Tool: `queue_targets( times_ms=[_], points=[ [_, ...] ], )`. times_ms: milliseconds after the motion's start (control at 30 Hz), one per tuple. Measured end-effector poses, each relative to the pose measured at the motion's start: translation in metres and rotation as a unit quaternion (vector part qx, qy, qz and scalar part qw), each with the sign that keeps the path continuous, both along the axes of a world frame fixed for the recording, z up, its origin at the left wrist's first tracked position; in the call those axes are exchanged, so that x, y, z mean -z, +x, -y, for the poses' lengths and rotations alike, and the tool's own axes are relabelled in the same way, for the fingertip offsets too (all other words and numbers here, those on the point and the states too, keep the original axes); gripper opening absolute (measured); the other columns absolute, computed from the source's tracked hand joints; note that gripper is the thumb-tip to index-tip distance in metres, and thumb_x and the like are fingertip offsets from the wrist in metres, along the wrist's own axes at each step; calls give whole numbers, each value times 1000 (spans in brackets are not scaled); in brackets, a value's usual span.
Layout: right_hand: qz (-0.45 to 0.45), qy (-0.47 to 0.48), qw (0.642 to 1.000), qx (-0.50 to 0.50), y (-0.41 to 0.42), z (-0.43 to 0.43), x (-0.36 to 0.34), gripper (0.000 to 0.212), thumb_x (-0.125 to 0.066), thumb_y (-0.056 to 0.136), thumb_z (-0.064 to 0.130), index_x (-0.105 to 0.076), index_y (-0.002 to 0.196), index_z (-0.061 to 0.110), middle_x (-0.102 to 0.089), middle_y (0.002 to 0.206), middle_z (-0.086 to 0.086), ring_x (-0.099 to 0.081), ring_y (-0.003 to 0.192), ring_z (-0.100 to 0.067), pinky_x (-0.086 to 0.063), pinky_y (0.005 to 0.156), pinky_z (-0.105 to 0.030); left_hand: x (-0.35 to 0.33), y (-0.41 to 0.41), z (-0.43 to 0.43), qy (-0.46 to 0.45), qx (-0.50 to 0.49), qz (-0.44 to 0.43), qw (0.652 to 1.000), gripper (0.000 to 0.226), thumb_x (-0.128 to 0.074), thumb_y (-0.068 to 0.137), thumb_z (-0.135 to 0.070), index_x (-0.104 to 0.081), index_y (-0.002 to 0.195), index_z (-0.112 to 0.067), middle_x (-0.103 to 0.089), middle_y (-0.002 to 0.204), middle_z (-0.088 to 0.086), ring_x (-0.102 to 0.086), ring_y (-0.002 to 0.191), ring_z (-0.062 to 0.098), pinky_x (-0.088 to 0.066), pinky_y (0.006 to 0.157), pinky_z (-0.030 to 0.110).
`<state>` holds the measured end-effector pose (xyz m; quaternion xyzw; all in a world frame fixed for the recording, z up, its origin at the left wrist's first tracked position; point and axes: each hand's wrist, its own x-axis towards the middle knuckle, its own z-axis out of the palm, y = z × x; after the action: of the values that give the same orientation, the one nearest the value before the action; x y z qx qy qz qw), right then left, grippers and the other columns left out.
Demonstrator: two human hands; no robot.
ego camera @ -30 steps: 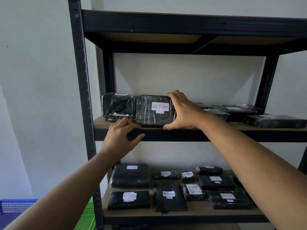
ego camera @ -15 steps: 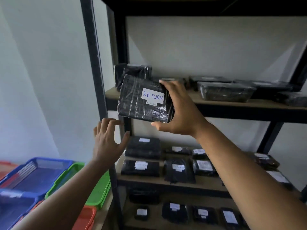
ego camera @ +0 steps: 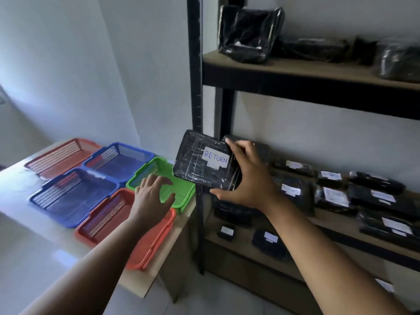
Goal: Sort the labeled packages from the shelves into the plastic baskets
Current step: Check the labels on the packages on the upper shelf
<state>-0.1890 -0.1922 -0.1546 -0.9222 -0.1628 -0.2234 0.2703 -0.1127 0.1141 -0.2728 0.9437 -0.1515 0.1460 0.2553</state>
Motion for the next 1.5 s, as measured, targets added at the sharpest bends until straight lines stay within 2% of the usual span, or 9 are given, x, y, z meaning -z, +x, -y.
queue_targets(
  times_ms=[233, 467, 633, 833, 933, 1033, 1133, 1300, 1500],
  points=[
    [-36, -17, 999, 0, 23, -61, 52, 128, -79, 66, 81, -28, 166, 19, -34, 156, 6, -39, 146, -13, -41, 117, -33, 33, 7, -54, 28, -28, -62, 997, 33, -69, 93, -49, -56, 121, -34, -53, 128, -7, -50, 124, 19, -46, 107, 53],
    [-71, -36, 997, 23, 66, -136, 81, 130, -77, 67, 87, -30, 166, 17, -37, 157, 4, -38, 147, -13, -35, 120, -32, 58, 70, -115, 58, -12, -124, 991, 53, -68, 95, -43, -55, 143, -23, -51, 137, -3, -48, 132, 23, -38, 113, 51],
    [-109, -47, 990, 70, 113, -196, 103, 130, -79, 67, 84, -28, 167, 17, -36, 158, 2, -36, 149, -15, -33, 125, -35, 68, 138, -167, 57, 24, -137, 989, 36, -70, 93, -40, -60, 126, -29, -52, 131, -3, -49, 128, 24, -39, 109, 52],
    [-173, -39, 973, 149, 157, -241, 121, 127, -77, 68, 83, -25, 167, 22, -29, 165, 5, -29, 154, -14, -30, 125, -33, 86, 197, -219, 62, 56, -170, 982, 38, -65, 92, -43, -61, 130, -36, -52, 129, -8, -47, 129, 21, -39, 110, 51],
    [-185, -88, 959, 197, 173, -249, 134, 125, -68, 67, 89, -30, 166, 23, -34, 165, 5, -31, 153, -16, -38, 122, -39, 100, 221, -233, 67, 64, -191, 977, 40, -65, 92, -43, -58, 131, -37, -51, 131, -8, -46, 131, 21, -38, 111, 52],
    [-205, -127, 942, 233, 193, -254, 148, 124, -60, 65, 95, -36, 164, 23, -41, 163, 5, -37, 148, -19, -42, 120, -43, 114, 245, -237, 70, 69, -201, 975, 44, -68, 91, -41, -56, 133, -34, -52, 133, -5, -46, 131, 23, -38, 110, 51],
    [-245, -130, 926, 255, 218, -256, 162, 123, -56, 65, 97, -29, 165, 31, -35, 167, 10, -36, 148, -20, -40, 120, -42, 125, 270, -232, 71, 73, -205, 973, 51, -71, 91, -41, -53, 137, -28, -52, 135, -3, -47, 131, 25, -40, 110, 51],
    [-301, -95, 912, 261, 267, -255, 192, 119, -72, 68, 86, -21, 165, 38, -27, 171, 11, -39, 147, -25, -45, 116, -43, 143, 315, -215, 52, 75, -218, 972, 61, -70, 95, -40, -47, 148, -19, -51, 146, 6, -47, 137, 30, -44, 112, 52],
    [-371, -17, 894, 250, 326, -249, 245, 120, -91, 70, 58, -23, 165, 29, -24, 169, 10, -38, 144, -29, -41, 118, -47, 178, 363, -196, 24, 55, -272, 960, 76, -63, 102, -38, -29, 163, -10, -39, 164, 10, -36, 152, 29, -32, 126, 47]
  ],
)
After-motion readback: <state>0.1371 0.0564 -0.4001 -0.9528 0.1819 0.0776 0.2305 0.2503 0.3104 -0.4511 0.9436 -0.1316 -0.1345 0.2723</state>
